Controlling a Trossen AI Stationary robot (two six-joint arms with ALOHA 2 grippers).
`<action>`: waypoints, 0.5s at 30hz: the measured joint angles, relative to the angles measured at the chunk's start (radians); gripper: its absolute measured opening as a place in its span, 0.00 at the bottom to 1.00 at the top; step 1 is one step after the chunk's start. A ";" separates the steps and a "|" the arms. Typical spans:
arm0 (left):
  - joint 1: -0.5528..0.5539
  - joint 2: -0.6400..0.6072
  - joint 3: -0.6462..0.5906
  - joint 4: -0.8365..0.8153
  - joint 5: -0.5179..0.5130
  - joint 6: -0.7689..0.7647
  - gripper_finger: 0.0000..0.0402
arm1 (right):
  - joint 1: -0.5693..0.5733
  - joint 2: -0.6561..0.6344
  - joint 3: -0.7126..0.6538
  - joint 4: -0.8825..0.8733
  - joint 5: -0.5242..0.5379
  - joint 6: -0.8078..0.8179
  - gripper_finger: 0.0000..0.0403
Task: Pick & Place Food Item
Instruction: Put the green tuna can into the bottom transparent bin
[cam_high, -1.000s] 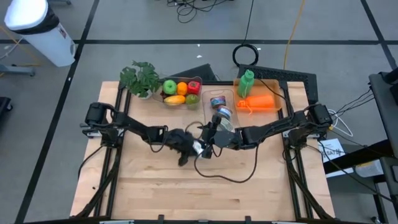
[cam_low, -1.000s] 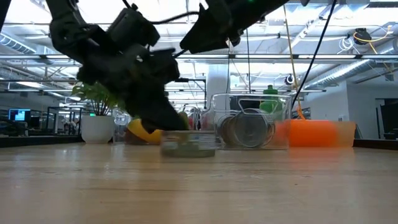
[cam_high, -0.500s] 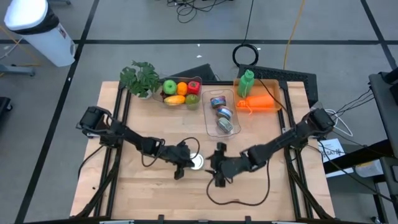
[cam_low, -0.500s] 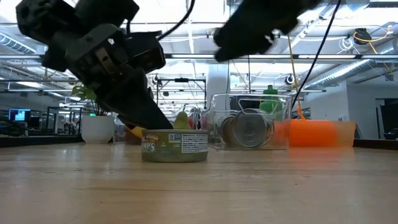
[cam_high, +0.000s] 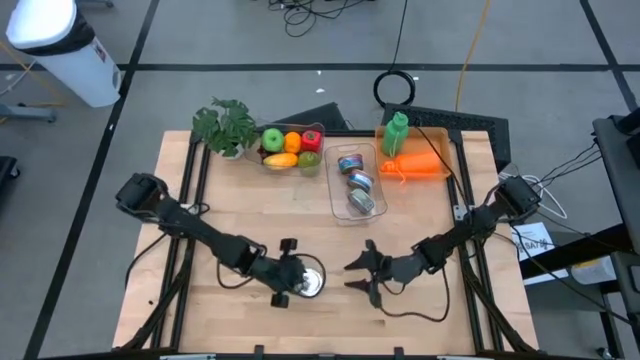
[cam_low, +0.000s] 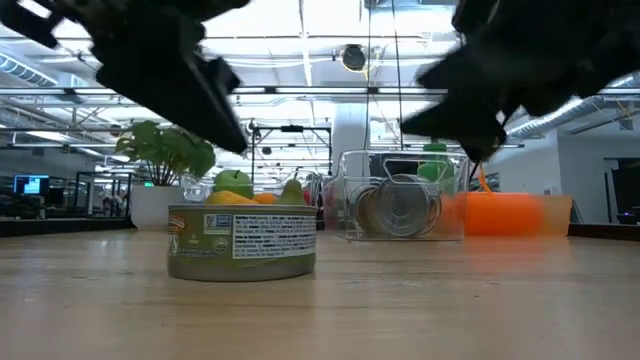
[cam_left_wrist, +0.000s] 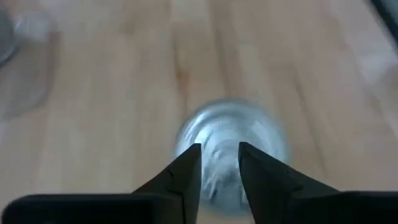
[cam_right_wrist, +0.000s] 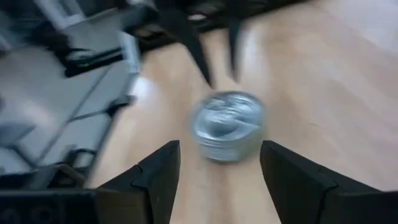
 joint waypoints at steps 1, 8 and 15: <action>-0.010 -0.016 0.009 -0.053 -0.017 -0.016 0.28 | -0.001 0.000 -0.013 -0.002 0.026 0.017 0.52; -0.077 -0.051 -0.037 -0.263 0.013 -0.258 0.18 | 0.008 0.138 0.087 -0.082 0.145 -0.011 0.63; -0.138 0.022 -0.157 -0.074 -0.002 -0.415 0.16 | -0.006 0.394 0.340 -0.249 0.040 -0.113 0.87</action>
